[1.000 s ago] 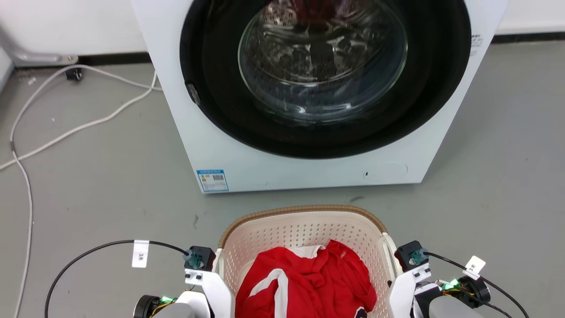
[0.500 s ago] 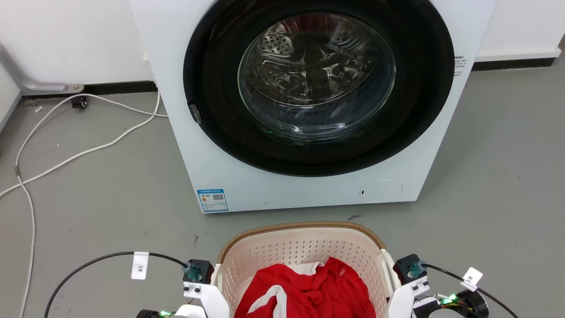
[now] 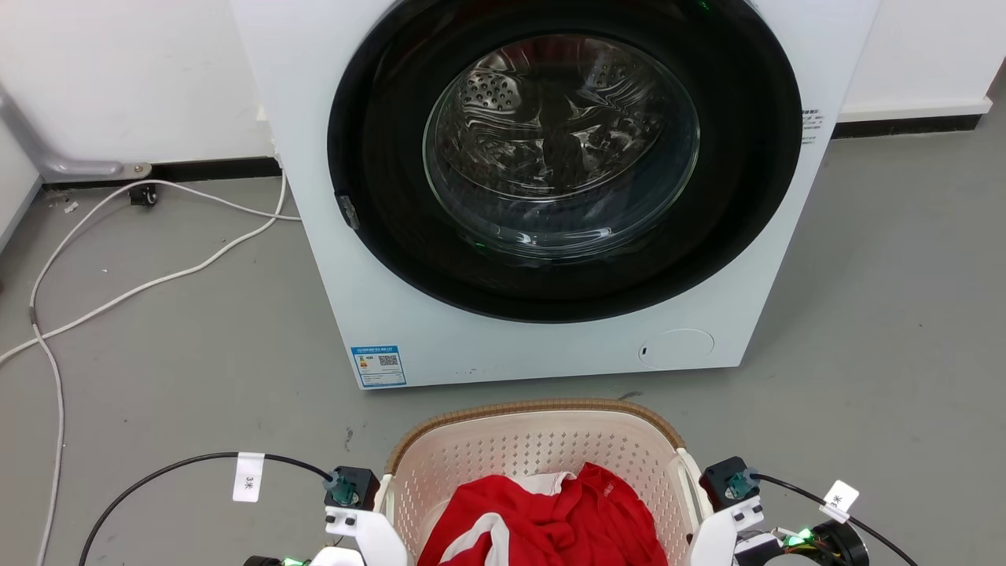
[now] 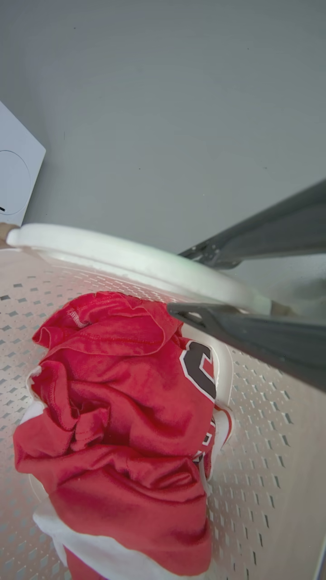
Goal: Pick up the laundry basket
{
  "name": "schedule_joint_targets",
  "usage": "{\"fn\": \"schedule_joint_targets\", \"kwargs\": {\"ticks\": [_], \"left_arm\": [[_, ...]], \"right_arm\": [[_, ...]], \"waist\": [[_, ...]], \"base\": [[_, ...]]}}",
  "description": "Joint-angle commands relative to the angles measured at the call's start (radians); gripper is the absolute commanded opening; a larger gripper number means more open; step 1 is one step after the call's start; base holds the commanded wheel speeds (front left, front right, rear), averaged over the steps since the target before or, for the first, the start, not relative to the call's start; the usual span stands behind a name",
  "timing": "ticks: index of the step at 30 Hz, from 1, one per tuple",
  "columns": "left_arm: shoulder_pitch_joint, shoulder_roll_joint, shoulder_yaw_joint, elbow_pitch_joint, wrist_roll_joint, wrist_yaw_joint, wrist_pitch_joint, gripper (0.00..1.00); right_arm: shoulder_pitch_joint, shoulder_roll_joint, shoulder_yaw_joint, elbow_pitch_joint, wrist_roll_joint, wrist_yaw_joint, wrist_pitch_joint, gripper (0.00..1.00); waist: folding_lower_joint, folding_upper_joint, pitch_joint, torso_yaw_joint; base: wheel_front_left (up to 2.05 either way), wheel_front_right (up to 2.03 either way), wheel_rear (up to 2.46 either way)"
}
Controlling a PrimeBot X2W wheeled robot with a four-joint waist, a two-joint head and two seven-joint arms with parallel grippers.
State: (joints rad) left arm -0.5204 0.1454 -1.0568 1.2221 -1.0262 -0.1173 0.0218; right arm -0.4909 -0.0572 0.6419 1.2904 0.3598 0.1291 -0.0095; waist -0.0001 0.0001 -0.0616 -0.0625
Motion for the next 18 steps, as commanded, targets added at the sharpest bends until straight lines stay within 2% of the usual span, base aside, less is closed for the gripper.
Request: {"fn": "schedule_joint_targets", "kwargs": {"ticks": [1,18], "left_arm": [[-0.006,-0.018,-0.012,-0.013,-0.001,-0.023,-0.011,0.00],[-0.018,-0.016,-0.043,-0.003,-0.038,-0.022,-0.025,0.00]], "right_arm": [[0.009,0.013,0.008,-0.004,-0.005,0.003,-0.005,0.00],[0.013,0.008,-0.008,-0.004,-0.017,0.003,-0.009,0.00]], "waist": [[0.0001,-0.0001,-0.001,-0.001],[0.0001,-0.0001,0.001,-0.001]], "base": [[0.00,0.00,0.00],[0.00,0.00,0.00]]}}
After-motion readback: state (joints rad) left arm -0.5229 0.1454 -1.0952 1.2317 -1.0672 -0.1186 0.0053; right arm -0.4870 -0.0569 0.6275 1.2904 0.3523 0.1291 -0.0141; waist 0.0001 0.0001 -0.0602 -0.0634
